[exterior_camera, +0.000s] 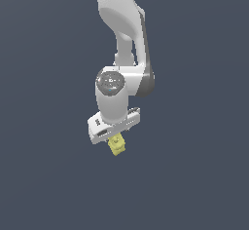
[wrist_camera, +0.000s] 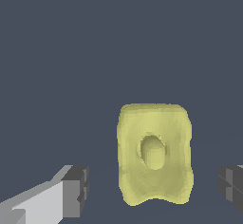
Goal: Pick up the object and move it to a goal position.
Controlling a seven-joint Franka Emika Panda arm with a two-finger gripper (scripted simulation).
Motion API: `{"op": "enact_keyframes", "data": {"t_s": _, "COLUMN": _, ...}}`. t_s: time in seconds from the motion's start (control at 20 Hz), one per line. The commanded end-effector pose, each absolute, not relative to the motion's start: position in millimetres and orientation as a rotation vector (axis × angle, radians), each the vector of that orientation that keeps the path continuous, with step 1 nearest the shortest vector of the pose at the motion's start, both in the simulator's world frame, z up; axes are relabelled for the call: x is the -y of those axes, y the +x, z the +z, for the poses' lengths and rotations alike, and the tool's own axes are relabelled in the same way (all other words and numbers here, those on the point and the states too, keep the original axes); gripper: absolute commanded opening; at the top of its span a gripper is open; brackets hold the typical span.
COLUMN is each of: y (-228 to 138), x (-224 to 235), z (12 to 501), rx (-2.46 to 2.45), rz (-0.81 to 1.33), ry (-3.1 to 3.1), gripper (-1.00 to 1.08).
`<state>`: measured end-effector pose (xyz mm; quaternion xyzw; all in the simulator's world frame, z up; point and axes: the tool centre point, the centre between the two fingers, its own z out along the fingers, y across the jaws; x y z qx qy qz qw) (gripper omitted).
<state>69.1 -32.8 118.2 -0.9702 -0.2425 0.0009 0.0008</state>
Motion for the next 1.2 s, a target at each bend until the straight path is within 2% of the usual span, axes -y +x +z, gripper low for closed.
{"op": "enact_keyframes", "data": {"t_s": 0.0, "y": 72, "x": 37, "z": 115, "rx": 0.793, "rz": 0.001, "ry": -3.039, "gripper": 1.0}}
{"op": "enact_keyframes", "data": {"t_s": 0.45, "y": 74, "x": 40, "z": 109, "rx": 0.807, "rz": 0.001, "ry": -3.036, "gripper": 1.0}}
{"op": "enact_keyframes", "data": {"t_s": 0.9, "y": 73, "x": 40, "z": 67, "rx": 0.813, "rz": 0.0, "ry": -3.035, "gripper": 1.0}}
{"op": "enact_keyframes", "data": {"t_s": 1.15, "y": 74, "x": 40, "z": 63, "rx": 0.814, "rz": 0.0, "ry": -3.034, "gripper": 1.0}}
